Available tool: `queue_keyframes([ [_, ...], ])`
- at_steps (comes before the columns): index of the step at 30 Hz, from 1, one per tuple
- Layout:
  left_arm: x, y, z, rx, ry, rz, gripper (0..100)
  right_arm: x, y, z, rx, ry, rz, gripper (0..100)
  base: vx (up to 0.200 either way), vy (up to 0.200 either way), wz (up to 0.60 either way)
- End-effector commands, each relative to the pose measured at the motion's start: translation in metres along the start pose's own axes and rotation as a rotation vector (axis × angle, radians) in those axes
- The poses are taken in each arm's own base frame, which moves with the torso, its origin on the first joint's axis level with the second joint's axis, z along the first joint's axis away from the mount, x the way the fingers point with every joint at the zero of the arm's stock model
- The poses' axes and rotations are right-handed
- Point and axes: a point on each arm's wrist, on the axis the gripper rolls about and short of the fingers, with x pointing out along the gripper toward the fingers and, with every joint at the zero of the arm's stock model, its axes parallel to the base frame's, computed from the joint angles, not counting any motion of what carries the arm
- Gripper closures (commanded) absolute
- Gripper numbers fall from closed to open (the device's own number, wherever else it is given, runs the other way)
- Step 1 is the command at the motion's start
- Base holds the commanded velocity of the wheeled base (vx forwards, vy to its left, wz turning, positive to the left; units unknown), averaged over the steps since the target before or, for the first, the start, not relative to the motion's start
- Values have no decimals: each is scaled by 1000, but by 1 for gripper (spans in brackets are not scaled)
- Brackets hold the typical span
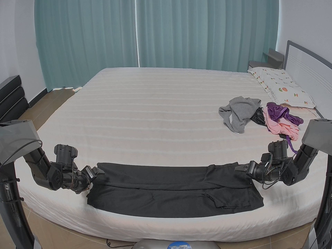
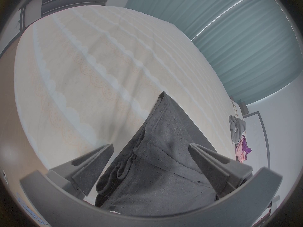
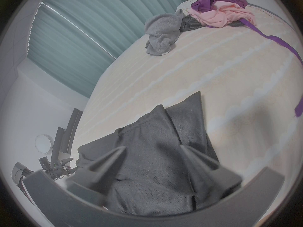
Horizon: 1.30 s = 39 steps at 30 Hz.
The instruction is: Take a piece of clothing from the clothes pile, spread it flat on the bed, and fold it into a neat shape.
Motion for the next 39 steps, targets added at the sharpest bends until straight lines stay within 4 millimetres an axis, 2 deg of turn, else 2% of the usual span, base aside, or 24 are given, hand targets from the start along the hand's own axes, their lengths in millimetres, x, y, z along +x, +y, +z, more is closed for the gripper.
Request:
queue_keyframes([
  [1,0,0,0,0,1,1,0,14,1,-3,-14,45,-11,100,0,0,0],
  [6,0,0,0,0,1,1,0,13,-2,-3,-38,51,-22,100,0,0,0],
  [16,0,1,-1,-1,2,2,0,-2,-11,4,-14,21,-40,100,0,0,0],
  [20,0,0,0,0,1,1,0,-6,-17,-2,-39,39,-48,100,0,0,0],
  [21,0,0,0,0,1,1,0,-6,-17,-1,-39,41,-37,0,0,0,0],
  [28,0,0,0,-2,1,1,0,0,-11,3,-43,60,37,0,0,0,0],
  [38,0,1,0,-3,0,2,0,8,-15,-5,-43,100,23,0,0,0,0],
  [39,0,0,0,-2,1,1,0,8,-16,-5,-44,98,21,100,0,0,0],
])
